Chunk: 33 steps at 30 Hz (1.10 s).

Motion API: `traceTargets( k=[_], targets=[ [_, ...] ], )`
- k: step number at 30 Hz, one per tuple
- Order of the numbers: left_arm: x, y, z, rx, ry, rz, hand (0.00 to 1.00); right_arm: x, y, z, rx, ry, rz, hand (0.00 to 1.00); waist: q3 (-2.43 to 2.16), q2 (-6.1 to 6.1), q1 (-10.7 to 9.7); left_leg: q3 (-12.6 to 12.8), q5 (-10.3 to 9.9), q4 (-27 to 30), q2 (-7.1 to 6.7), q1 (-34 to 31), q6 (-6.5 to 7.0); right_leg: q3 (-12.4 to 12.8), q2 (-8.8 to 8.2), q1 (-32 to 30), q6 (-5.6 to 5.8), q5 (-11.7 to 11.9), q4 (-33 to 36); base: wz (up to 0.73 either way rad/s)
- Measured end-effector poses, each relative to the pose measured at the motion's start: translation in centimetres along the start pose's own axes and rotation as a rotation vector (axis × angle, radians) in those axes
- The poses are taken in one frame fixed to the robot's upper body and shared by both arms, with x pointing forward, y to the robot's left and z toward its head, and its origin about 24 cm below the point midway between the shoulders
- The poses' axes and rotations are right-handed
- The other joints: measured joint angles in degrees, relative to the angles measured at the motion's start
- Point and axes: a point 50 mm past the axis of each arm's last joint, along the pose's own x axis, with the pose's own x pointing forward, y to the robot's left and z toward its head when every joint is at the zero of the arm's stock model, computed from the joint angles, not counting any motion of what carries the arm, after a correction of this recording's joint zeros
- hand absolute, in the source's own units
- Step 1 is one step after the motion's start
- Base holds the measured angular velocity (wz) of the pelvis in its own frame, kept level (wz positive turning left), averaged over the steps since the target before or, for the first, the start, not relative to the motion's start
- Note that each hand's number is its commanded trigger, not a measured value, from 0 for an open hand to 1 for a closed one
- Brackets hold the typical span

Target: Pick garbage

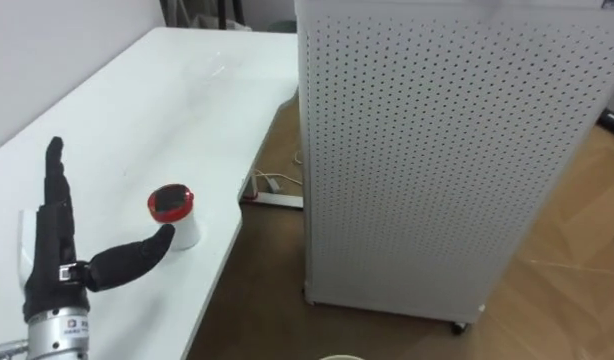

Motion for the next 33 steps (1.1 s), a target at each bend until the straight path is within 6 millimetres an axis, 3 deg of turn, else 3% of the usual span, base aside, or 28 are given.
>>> traceTargets(
  k=[4, 10, 22, 33],
  targets=[
    [-1.0, 0.2, -0.9, 0.002, 0.060, -0.006, 0.00, 0.1, 0.4, 0.4, -0.012, -0.011, 0.046, 1.00, 0.01, -1.11, 0.0, 0.1, 0.5, -2.8, 1.39, 1.5, -0.76, -0.3, 1.43, 1.6, -0.53, 0.7, -3.3, -0.03],
    [-1.8, 0.4, -1.9, -0.021, 0.150, -0.012, 0.00, 0.1, 0.6, 0.1, -0.035, 0.013, 0.084, 1.00, 0.08, -1.39, -0.1, 0.3, 0.8, -5.7, 2.09, 3.4, -1.12, -0.4, 2.58, 3.9, -0.60, 1.8, -7.5, -0.02],
    [-3.6, -0.5, -4.5, -0.127, 0.370, -0.062, 0.00, 0.0, 1.7, 1.1, -0.123, -0.039, 0.152, 1.00, 0.27, -1.83, -2.4, -0.2, 1.0, -8.9, 2.35, 7.9, -1.40, -0.8, 3.19, 8.6, -0.58, 1.8, -10.6, 0.01],
    [-3.6, -0.1, -4.9, -0.154, 0.393, -0.033, 0.00, 0.0, 1.8, 1.0, -0.120, -0.037, 0.155, 1.00, 0.25, -1.81, -3.3, 0.7, 1.1, -9.7, 2.36, 9.3, -1.47, -0.1, 3.36, 9.3, -0.57, 1.8, -10.7, -0.03]
  ],
)
